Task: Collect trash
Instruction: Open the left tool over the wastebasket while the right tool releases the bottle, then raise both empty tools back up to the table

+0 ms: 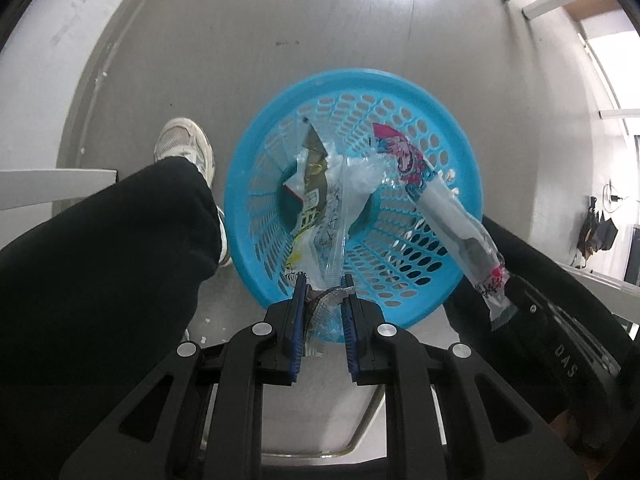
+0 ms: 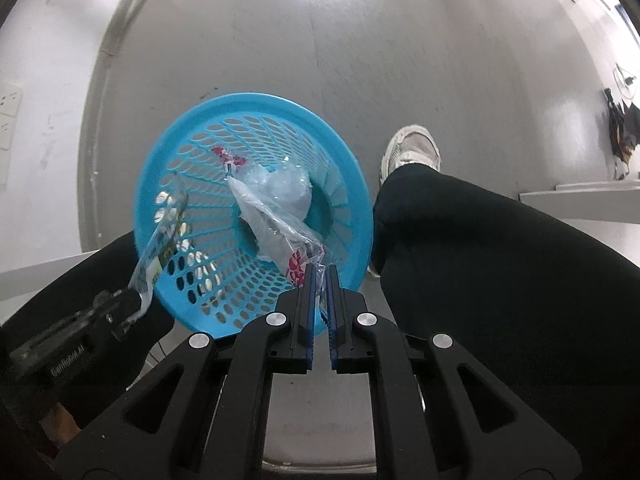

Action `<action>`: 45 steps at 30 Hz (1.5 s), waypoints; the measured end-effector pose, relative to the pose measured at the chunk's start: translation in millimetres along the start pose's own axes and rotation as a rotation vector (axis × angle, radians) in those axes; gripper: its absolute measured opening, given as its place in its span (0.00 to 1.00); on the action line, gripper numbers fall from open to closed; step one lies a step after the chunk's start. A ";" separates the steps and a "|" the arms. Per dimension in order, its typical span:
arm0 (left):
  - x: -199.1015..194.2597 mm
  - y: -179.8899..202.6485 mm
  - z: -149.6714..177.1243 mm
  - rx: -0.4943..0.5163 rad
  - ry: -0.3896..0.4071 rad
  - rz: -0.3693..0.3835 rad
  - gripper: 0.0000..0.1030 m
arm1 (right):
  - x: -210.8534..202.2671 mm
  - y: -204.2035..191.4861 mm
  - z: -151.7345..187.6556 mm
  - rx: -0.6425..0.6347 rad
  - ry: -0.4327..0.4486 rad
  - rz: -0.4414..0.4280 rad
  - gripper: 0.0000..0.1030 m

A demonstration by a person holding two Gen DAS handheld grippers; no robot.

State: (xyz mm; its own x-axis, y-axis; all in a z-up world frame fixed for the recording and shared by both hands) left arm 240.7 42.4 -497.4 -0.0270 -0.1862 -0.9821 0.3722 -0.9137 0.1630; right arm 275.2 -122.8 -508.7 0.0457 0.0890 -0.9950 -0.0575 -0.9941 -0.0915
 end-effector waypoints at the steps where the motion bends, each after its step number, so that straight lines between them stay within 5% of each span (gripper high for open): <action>1: 2.8 0.6 0.5 -0.005 -0.013 0.010 0.15 | 3.5 0.6 -1.1 0.002 -0.007 0.002 0.06; 6: 7.0 1.4 -1.8 -0.034 -0.040 0.065 0.18 | 13.7 -3.1 -1.7 0.001 -0.045 -0.001 0.07; 9: -0.7 2.9 -7.0 -0.043 -0.004 0.085 0.41 | 15.1 -10.3 -1.0 -0.006 -0.059 -0.047 0.19; 13: -8.6 -4.9 -13.5 -0.080 0.040 0.058 0.41 | 10.0 -18.7 -0.4 -0.030 -0.057 -0.069 0.33; 19: -15.4 -3.0 -13.2 -0.073 0.063 0.057 0.42 | 2.3 -27.2 2.9 -0.086 -0.038 -0.055 0.33; 25: -33.9 -6.5 -3.8 -0.053 0.114 0.047 0.44 | -30.2 -34.0 9.4 -0.135 0.042 -0.046 0.38; 35: -93.9 4.5 16.2 0.095 0.332 -0.004 0.50 | -97.9 -39.1 41.5 -0.216 0.176 -0.108 0.52; 45: -141.4 9.1 66.7 0.199 0.423 0.044 0.59 | -160.0 -33.5 81.9 -0.295 0.291 -0.138 0.64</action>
State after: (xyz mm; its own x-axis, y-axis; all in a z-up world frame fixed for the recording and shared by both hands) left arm 186.0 36.4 -350.7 0.3810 -0.1004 -0.9191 0.1780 -0.9675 0.1795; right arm 188.1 -98.7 -349.8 0.3142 0.2428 -0.9178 0.2540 -0.9530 -0.1652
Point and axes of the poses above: each gripper's, at about its wrist camera, not at the fingertips, and x roughly the way its jaws point, y to its right, z to its underside, the point moved 6 cm from there along x, roughly the way its jaws point, and after that the axes turned 3 degrees about y, right-handed, at the moved point
